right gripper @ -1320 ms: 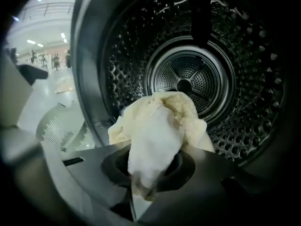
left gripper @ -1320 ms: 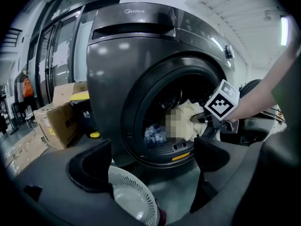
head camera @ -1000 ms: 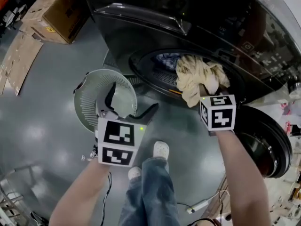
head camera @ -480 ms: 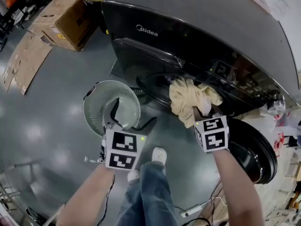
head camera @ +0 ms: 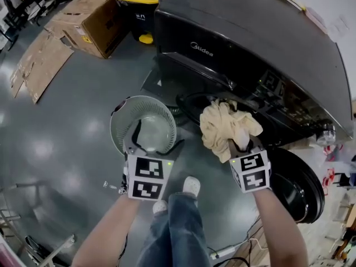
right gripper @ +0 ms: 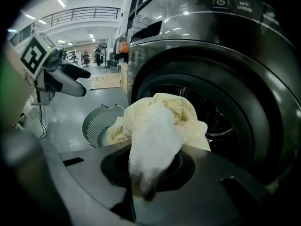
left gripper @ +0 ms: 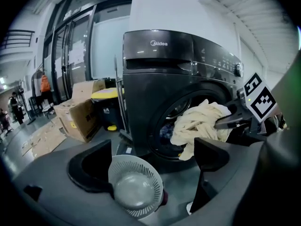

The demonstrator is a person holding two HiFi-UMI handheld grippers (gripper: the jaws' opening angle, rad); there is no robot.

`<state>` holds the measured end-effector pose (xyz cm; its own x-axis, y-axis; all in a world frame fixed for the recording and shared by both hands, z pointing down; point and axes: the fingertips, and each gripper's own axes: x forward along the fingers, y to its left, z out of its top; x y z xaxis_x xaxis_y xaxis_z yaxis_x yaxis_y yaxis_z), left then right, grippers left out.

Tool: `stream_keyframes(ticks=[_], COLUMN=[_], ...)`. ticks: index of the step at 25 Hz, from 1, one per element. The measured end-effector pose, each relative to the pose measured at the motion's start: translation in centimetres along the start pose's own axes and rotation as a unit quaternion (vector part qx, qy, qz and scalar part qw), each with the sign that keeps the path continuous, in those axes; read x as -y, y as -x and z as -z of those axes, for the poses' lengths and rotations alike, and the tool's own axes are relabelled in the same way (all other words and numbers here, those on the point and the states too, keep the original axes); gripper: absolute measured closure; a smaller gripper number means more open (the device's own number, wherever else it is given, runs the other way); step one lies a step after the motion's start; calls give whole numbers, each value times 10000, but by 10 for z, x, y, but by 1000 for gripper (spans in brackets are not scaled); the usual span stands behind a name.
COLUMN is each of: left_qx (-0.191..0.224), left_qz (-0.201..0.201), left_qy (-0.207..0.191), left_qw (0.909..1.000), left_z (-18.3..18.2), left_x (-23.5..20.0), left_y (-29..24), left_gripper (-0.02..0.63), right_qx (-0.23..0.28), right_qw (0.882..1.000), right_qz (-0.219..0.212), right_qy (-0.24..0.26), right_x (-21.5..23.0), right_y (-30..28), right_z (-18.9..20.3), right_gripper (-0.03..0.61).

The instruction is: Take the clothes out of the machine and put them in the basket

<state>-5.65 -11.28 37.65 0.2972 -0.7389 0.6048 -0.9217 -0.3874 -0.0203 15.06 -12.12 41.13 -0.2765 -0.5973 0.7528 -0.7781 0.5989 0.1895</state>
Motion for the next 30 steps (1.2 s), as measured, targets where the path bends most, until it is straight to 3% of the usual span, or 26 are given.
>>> stream_keyframes(ticks=[14, 30], left_qx=[-115, -344], left_qz=[-708, -1501], left_qy=[521, 1280], left_qw=[9961, 9797], left_z=[51, 112], left_x=[-78, -142], left_y=[44, 74], left_gripper=[64, 64], right_qx=[64, -124], right_qw=[9977, 9858], right_qz=[-568, -1386], right_qy=[376, 945], right_x=[-79, -161], right_y=[-35, -94], right_z=[-47, -70], right_gripper=[520, 520])
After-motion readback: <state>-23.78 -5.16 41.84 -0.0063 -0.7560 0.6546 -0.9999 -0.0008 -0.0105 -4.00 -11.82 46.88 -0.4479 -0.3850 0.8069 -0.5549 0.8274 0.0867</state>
